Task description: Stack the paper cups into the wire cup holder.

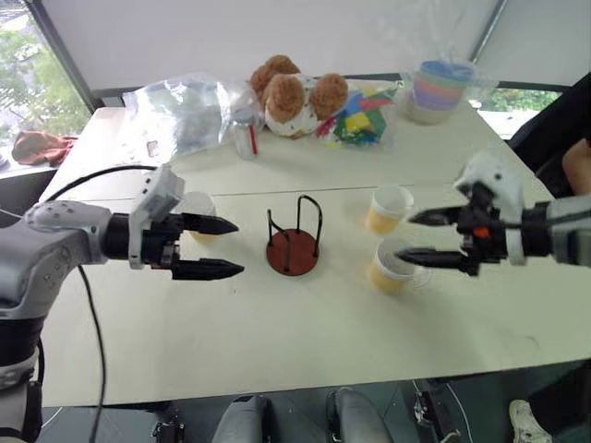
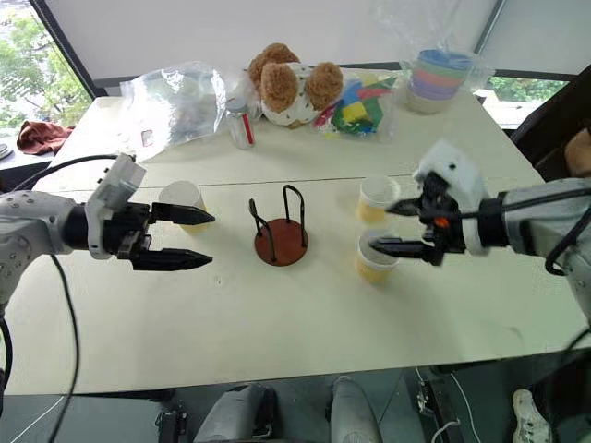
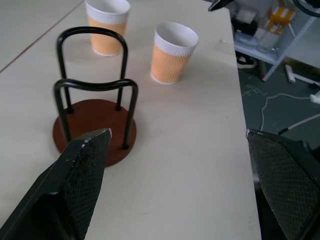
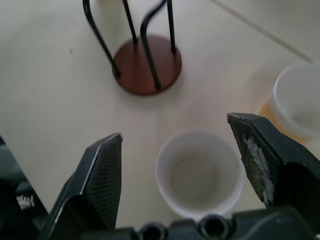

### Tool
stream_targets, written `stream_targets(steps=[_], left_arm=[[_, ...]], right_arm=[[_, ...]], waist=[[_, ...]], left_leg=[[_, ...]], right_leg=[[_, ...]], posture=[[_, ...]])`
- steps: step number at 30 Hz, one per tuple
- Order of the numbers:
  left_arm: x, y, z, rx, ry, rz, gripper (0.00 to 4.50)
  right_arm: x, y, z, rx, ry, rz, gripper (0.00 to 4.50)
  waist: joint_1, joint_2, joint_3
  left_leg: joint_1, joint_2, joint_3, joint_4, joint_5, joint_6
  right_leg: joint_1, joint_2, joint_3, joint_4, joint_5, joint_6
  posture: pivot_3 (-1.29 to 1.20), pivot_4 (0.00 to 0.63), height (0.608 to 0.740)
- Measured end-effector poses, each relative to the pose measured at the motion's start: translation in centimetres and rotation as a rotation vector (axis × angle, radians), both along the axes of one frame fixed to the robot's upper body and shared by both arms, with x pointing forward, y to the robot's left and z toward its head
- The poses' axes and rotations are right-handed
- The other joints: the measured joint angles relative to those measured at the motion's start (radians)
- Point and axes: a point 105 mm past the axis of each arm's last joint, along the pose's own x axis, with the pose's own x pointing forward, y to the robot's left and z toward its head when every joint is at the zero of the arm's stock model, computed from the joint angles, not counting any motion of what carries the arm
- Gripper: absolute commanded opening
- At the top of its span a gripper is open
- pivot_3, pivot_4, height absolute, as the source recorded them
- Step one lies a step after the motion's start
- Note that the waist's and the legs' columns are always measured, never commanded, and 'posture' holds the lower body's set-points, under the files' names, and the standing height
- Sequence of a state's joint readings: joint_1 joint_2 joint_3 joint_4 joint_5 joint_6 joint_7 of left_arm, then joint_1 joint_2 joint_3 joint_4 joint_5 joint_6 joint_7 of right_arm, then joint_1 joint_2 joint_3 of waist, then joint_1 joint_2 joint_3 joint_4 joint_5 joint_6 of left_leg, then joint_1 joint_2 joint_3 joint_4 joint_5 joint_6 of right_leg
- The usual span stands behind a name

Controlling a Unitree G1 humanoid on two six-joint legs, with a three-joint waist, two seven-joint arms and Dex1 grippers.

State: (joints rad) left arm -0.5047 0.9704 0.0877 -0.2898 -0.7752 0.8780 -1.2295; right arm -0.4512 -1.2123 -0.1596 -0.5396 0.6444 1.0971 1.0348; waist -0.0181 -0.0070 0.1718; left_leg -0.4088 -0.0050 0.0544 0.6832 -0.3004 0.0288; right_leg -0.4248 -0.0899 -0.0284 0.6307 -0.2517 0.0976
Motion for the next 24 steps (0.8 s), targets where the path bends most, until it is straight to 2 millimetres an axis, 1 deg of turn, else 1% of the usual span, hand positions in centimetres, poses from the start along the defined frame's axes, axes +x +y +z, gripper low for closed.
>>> stream_targets(steps=[3,8,11,15,18,19,20,21,23,24], left_arm=[[0.0,-0.1,-0.3,0.007,0.004,-0.008,4.50],[0.2,0.0,-0.6,0.014,0.017,0.002,4.50],[0.5,0.2,-0.8,0.012,0.022,0.016,4.50],[0.8,0.3,-1.1,0.004,0.028,0.031,4.50],[1.0,0.4,-1.4,0.005,0.031,0.045,4.50],[1.0,0.4,-1.5,0.005,0.032,0.048,4.50],[1.0,0.5,-1.8,0.006,0.038,0.053,4.50],[1.0,0.7,-2.0,0.008,0.042,0.060,4.50],[1.2,1.0,-2.2,0.012,0.049,0.078,4.50],[1.3,1.1,-2.4,0.013,0.054,0.086,4.50]], right_arm=[[-0.6,-0.3,-0.8,-0.040,0.023,0.052,3.64],[-1.1,-0.1,-1.9,-0.048,0.054,0.106,3.64],[-0.9,0.0,-2.3,-0.051,0.049,0.122,3.64],[0.2,-0.1,-4.2,-0.054,0.072,0.121,3.64],[0.8,-0.2,-5.3,-0.066,0.083,0.120,2.85],[1.0,-0.2,-5.5,-0.067,0.080,0.122,2.39],[1.2,-0.3,-5.7,-0.068,0.079,0.122,1.80],[1.3,-0.4,-5.9,-0.074,0.078,0.123,1.38],[1.4,-0.6,-6.1,-0.084,0.080,0.122,0.24],[1.4,-0.6,-6.2,-0.085,0.082,0.124,0.05]], waist=[[0.006,0.000,0.000],[0.008,0.000,0.000],[0.010,0.000,0.000],[0.009,0.000,0.000],[0.009,0.000,0.000],[0.008,0.000,0.000],[0.008,0.000,0.000],[0.008,0.000,0.000],[0.010,0.000,0.000],[0.010,0.000,0.000]], left_leg=[[0.001,0.001,-0.002,0.000,0.001,-0.002],[0.000,0.001,-0.002,0.000,0.001,-0.002],[0.000,0.001,-0.002,0.000,0.001,-0.002],[0.000,0.000,-0.002,0.001,0.001,-0.002],[0.000,0.000,-0.002,0.001,0.001,-0.002],[0.000,0.000,-0.002,0.001,0.001,-0.002],[0.000,0.001,-0.002,0.001,0.001,-0.002],[0.000,0.001,-0.002,0.001,0.001,-0.002],[0.000,0.001,-0.002,0.001,0.001,-0.002],[0.000,0.000,-0.002,0.001,0.001,-0.002]], right_leg=[[0.001,0.001,-0.001,0.001,0.000,0.000],[0.001,0.000,-0.001,0.001,0.000,-0.001],[0.001,0.000,-0.001,0.001,0.000,-0.001],[0.001,0.000,-0.001,0.001,0.000,-0.001],[0.001,0.000,-0.001,0.001,0.000,-0.001],[0.001,0.000,-0.001,0.001,0.000,-0.001],[0.001,0.000,-0.001,0.001,0.000,-0.001],[0.001,0.000,-0.001,0.001,0.000,-0.001],[0.001,0.000,-0.001,0.001,0.000,-0.001],[0.001,0.000,-0.001,0.001,0.000,-0.001]], posture=[[0.00,0.150,0.740],[0.00,0.150,0.740],[0.00,0.150,0.740],[0.00,0.150,0.740],[0.00,0.150,0.740],[0.00,0.150,0.740],[0.00,0.150,0.740],[0.00,0.150,0.740],[0.00,0.150,0.740],[0.00,0.150,0.740]])
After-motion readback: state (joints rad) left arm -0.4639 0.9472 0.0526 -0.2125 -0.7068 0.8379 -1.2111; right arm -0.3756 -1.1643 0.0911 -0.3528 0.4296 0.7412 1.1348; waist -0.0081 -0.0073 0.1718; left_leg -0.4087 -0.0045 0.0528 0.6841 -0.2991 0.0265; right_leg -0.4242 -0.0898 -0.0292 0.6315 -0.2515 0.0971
